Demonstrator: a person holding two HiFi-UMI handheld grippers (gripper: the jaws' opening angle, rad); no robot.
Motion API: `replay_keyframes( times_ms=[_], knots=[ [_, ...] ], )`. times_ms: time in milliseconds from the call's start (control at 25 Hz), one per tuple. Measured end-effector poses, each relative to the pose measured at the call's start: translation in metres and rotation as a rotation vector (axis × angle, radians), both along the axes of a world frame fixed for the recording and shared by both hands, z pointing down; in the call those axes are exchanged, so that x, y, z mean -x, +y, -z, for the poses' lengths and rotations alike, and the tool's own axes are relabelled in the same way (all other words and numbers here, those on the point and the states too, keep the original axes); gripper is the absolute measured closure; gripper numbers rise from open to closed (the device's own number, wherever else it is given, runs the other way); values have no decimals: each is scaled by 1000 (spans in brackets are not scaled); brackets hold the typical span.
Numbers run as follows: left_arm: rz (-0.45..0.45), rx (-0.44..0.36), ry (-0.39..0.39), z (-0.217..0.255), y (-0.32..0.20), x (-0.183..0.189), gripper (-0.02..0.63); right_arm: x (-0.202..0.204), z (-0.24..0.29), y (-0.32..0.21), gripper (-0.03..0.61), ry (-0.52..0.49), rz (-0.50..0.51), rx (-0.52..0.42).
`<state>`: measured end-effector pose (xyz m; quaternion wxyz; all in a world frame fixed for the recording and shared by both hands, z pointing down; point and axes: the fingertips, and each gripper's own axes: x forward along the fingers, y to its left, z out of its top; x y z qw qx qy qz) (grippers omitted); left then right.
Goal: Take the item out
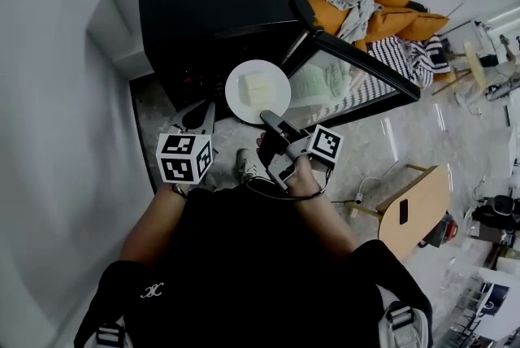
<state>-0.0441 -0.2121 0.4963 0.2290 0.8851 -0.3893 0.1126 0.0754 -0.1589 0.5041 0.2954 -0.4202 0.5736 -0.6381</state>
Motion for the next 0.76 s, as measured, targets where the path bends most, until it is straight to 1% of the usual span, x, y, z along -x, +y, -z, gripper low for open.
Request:
replay_keyframes(
  times_ms=[160, 400, 760],
  knots=[
    [19, 2, 4, 1, 1, 3, 606, 2, 4, -1, 558, 8, 19, -8],
    [47, 14, -4, 0, 3, 5, 606, 4, 7, -2, 558, -9, 47, -5],
    [74, 25, -14, -1, -2, 6, 606, 3, 15, -15, 558, -11, 71, -22]
  ],
)
